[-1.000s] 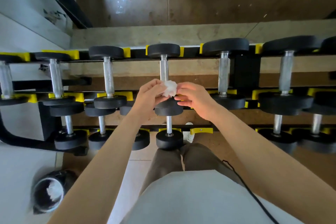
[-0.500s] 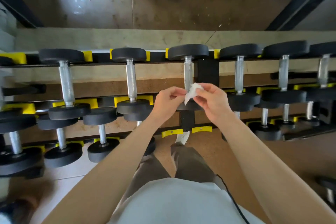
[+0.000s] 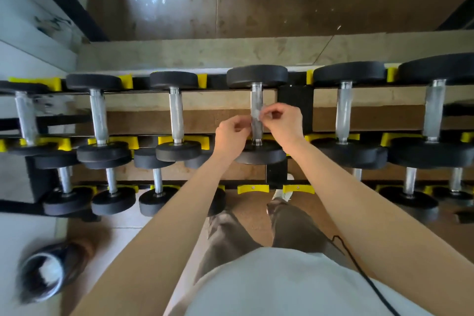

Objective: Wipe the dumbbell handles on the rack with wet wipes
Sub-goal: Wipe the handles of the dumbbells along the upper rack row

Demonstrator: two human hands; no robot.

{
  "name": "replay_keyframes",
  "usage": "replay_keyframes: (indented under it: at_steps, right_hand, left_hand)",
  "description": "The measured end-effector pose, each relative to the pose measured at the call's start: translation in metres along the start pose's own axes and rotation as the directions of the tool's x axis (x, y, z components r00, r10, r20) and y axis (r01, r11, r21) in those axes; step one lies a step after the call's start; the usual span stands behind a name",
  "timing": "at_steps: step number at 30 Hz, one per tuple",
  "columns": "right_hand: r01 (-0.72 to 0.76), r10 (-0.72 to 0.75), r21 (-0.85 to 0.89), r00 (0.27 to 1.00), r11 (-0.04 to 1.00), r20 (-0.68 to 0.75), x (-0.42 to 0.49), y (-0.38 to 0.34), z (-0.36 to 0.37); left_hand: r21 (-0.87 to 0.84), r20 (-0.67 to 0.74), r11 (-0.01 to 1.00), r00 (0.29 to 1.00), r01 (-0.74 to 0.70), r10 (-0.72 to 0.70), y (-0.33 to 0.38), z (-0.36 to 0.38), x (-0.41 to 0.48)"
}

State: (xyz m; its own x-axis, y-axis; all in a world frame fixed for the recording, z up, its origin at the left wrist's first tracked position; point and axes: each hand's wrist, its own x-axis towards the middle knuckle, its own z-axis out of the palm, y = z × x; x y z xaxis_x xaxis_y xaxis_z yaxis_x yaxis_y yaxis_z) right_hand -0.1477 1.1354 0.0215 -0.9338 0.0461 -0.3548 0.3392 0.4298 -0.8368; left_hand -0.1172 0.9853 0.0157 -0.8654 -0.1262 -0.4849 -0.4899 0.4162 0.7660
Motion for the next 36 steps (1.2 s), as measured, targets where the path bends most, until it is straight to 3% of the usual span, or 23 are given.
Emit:
replay_keyframes:
  at_steps: [3, 5, 11, 16, 20, 25, 28, 30, 33, 36]
  right_hand:
    - [0.088, -0.065, -0.182, 0.99, 0.979, 0.128, -0.008, 0.007, -0.008]
    - [0.115, -0.077, -0.214, 0.981, 0.97, 0.18, -0.003, 0.003, -0.012]
    - [0.118, -0.123, -0.079, 0.991, 0.99, -0.055, 0.03, -0.015, -0.009]
    - [0.073, -0.07, -0.127, 0.997, 0.989, 0.028, 0.001, 0.003, -0.001]
    - [-0.005, 0.034, -0.193, 0.988, 0.981, 0.149, -0.017, 0.014, -0.003]
    - [-0.096, 0.096, 0.001, 0.995, 0.995, 0.04, -0.015, 0.001, -0.004]
    - [-0.133, 0.116, 0.196, 0.989, 0.972, 0.093, -0.016, -0.008, -0.005]
    - [-0.115, 0.107, 0.224, 0.993, 0.968, 0.049, -0.017, -0.006, -0.005]
    - [-0.069, 0.069, -0.051, 0.998, 0.996, 0.0, -0.018, 0.002, -0.002]
    - [-0.061, 0.079, -0.205, 0.994, 0.977, 0.08, -0.02, 0.01, 0.006]
  left_hand:
    - [0.004, -0.011, 1.0, 1.0, 0.009, -0.009, 0.002, 0.003, -0.001]
    - [0.004, -0.011, 1.0, 1.0, 0.002, -0.002, 0.002, 0.002, -0.001]
    - [0.003, 0.023, 1.0, 1.0, 0.014, -0.014, 0.002, 0.001, 0.0]
    - [0.023, 0.024, 1.0, 1.0, -0.019, 0.019, 0.001, -0.002, 0.002]
    - [0.094, 0.001, 0.979, 0.983, -0.181, 0.182, -0.001, -0.002, -0.003]
    - [0.098, 0.14, 0.925, 0.925, -0.368, 0.353, -0.001, -0.006, 0.0]
    - [0.172, 0.064, 0.907, 0.923, -0.385, 0.38, 0.008, -0.011, 0.008]
    - [0.192, -0.046, 0.928, 0.942, -0.318, 0.332, 0.013, -0.015, 0.016]
    - [0.125, -0.245, 0.97, 0.941, -0.209, 0.234, 0.022, -0.018, 0.028]
    - [0.148, -0.291, 0.975, 0.935, -0.168, 0.205, 0.028, -0.009, 0.033]
